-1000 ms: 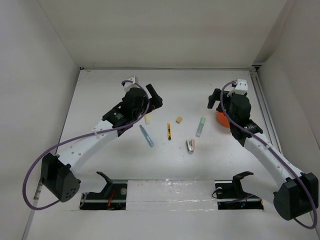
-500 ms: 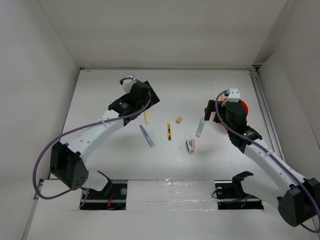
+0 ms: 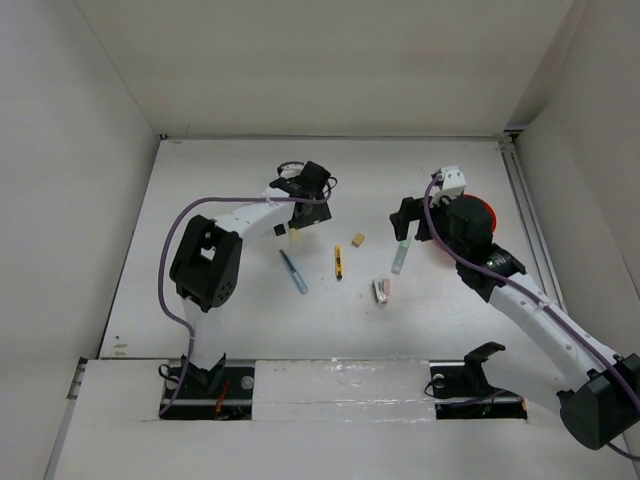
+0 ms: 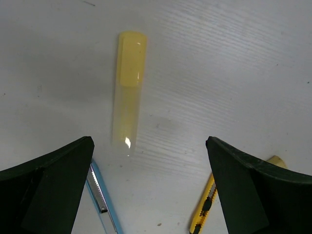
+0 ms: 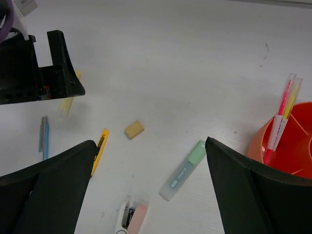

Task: Sort the stationery into containers
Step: Pick up the stationery from the center of the board.

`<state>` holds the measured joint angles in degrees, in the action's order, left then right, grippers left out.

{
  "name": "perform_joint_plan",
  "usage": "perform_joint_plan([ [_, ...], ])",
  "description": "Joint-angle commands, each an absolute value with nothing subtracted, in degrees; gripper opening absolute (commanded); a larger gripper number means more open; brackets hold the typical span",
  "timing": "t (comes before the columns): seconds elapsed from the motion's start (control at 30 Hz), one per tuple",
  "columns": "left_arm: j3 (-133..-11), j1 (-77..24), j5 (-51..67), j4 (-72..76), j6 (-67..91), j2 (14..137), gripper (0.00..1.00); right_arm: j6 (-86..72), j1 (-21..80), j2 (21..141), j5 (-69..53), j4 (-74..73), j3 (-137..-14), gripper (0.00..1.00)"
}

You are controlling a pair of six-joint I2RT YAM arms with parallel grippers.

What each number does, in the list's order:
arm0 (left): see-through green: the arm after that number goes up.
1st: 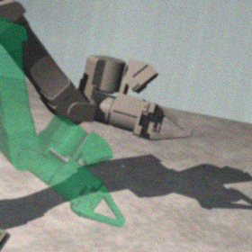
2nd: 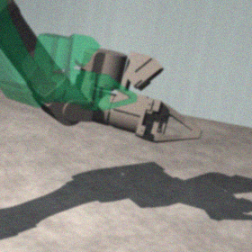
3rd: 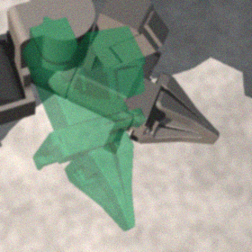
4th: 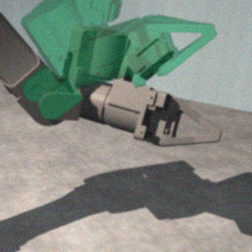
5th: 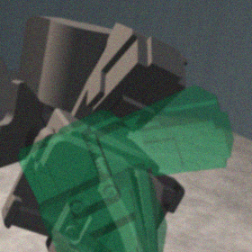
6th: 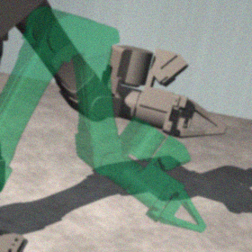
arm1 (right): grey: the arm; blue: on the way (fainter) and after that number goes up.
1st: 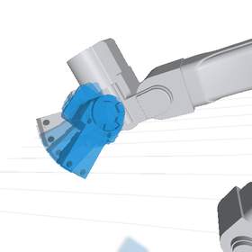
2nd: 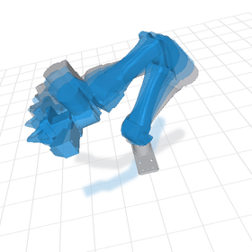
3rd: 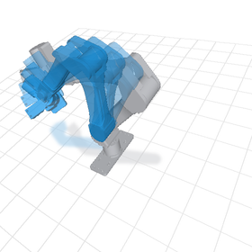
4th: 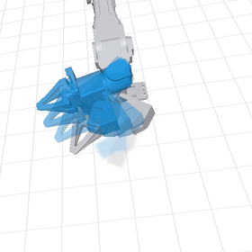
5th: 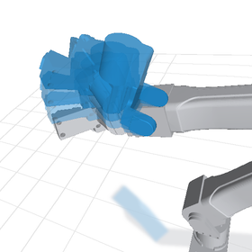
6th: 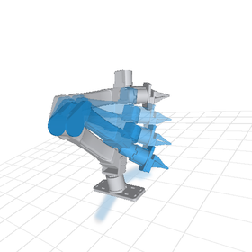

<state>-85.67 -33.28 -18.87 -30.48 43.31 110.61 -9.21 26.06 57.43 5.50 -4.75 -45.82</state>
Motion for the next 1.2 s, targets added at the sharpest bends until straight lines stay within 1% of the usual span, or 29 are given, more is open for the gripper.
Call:
perform_joint_plan([
  [0.0,-84.8,-33.0,-18.8,-31.8,43.2,108.7,1.0,-8.4,26.9,55.8,2.9,-5.4,-47.4,1.0],
  [0.2,-84.8,-33.0,-19.4,-31.8,43.2,109.9,0.99,-8.4,26.9,56.5,1.7,-5.4,-46.8,1.0],
  [0.37,-83.0,-33.0,-20.0,-31.7,42.7,112.5,0.9,-8.4,26.9,57.7,0.1,-5.4,-48.4,1.0],
  [0.5,-81.8,-33.0,-20.0,-29.8,42.7,113.7,0.85,-8.4,27.4,57.7,-0.4,-5.4,-48.4,1.0],
  [0.6,-81.3,-31.9,-19.4,-29.3,42.2,115.1,0.77,-8.4,27.4,57.7,-0.4,-5.4,-48.4,1.0],
  [0.63,-80.7,-31.9,-19.4,-28.7,42.2,115.1,0.7,-8.4,27.4,57.0,-0.4,-5.4,-48.4,1.0],
  [0.77,-80.7,-31.9,-18.2,-28.1,41.7,116.4,0.53,-9.0,27.4,56.3,-0.4,-5.4,-48.4,0.99],
  [0.83,-80.1,-31.9,-18.2,-27.6,41.7,116.4,0.42,-9.0,27.4,55.6,-0.4,-5.4,-48.4,0.99],
  [0.9,-80.1,-31.9,-17.7,-27.6,41.7,116.9,0.28,-9.0,27.4,55.1,-0.4,-5.4,-48.4,0.99],
  [0.93,-79.5,-31.4,-17.0,-27.6,41.7,117.4,0.12,-9.5,27.4,55.1,-0.4,-5.4,-48.4,0.98],
  [0.97,-79.5,-31.4,-17.0,-27.0,41.7,117.4,0.05,-9.5,27.4,55.1,-1.0,-5.4,-48.9,0.98],
  [1.0,-79.0,-31.4,-16.3,-26.5,41.1,117.4,0.0,-9.5,27.4,55.1,-1.0,-5.4,-49.0,0.98],
  [1.1,-79.0,-31.4,-14.8,-25.1,39.8,117.4,0.0,-9.5,27.4,56.2,-2.4,-5.4,-49.0,0.98],
  [1.17,-79.7,-31.4,-13.5,-24.4,39.2,115.1,0.0,-9.5,24.5,58.6,-5.8,-5.4,-50.1,0.98],
])
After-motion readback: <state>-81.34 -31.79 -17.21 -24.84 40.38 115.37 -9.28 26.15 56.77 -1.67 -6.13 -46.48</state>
